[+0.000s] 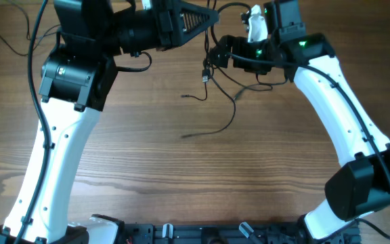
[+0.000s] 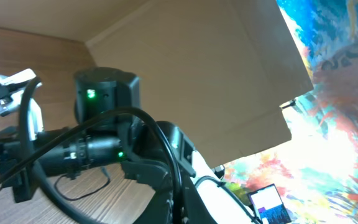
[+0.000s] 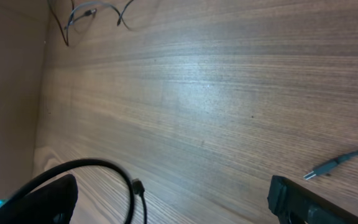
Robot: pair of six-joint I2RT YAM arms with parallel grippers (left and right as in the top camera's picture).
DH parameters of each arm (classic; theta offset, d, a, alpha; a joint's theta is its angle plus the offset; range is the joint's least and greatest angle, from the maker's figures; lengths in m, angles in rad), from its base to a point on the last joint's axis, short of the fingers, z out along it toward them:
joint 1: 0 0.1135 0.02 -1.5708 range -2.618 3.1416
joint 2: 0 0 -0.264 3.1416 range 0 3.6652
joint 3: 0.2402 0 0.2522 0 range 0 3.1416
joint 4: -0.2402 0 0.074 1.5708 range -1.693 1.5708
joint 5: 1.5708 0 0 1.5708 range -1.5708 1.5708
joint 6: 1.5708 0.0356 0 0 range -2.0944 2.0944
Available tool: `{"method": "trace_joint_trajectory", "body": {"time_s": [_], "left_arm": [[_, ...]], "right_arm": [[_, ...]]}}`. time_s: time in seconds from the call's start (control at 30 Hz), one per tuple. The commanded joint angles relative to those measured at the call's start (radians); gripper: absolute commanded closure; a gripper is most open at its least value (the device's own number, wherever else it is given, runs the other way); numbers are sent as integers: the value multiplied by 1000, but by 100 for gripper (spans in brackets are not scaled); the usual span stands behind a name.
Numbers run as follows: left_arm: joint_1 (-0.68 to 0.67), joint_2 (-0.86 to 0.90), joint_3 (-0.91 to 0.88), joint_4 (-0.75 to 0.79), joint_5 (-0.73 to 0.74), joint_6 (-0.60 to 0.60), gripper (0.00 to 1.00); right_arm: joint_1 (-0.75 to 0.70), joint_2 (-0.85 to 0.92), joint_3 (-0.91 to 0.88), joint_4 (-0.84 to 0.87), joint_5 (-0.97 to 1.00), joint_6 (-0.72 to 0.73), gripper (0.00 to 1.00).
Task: Untangle cables
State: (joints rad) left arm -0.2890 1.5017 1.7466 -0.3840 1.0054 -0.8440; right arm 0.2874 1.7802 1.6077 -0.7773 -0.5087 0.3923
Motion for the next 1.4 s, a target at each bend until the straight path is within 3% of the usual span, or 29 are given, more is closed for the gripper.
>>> {"method": "trace_joint_trajectory", "body": {"time_s": [0.0,0.13,0.27,0.33,0.47,0.7,0.93,1.07,1.2,1.37], "left_arm": [[-2,-10,8,11,48,-43,96],[33,-9,8,-4,83,-53,96],[197,-9,8,-195,58,48,96],[323,-9,8,-383,-69,143,96],[358,-9,8,-537,-288,212,96],[358,-9,8,-601,-539,212,96],[243,-9,8,-427,-249,254,96],[135,-9,8,-339,-233,223,96],[101,-9,8,-335,-232,222,96],[93,-8,8,-338,-231,181,96]], "right_arm": [[11,-2,-74,39,88,92,0],[-13,-2,-93,43,347,182,0],[-158,-23,-93,-46,390,243,0],[-252,-80,-93,-72,337,235,0],[-287,-216,-93,-28,278,210,0],[-287,-443,-93,29,354,263,0],[-257,-420,-93,28,-3,124,0],[-120,-355,-94,33,-95,-3,0],[6,-270,-94,89,-125,6,0],[147,-188,-94,230,-84,122,0]]}}
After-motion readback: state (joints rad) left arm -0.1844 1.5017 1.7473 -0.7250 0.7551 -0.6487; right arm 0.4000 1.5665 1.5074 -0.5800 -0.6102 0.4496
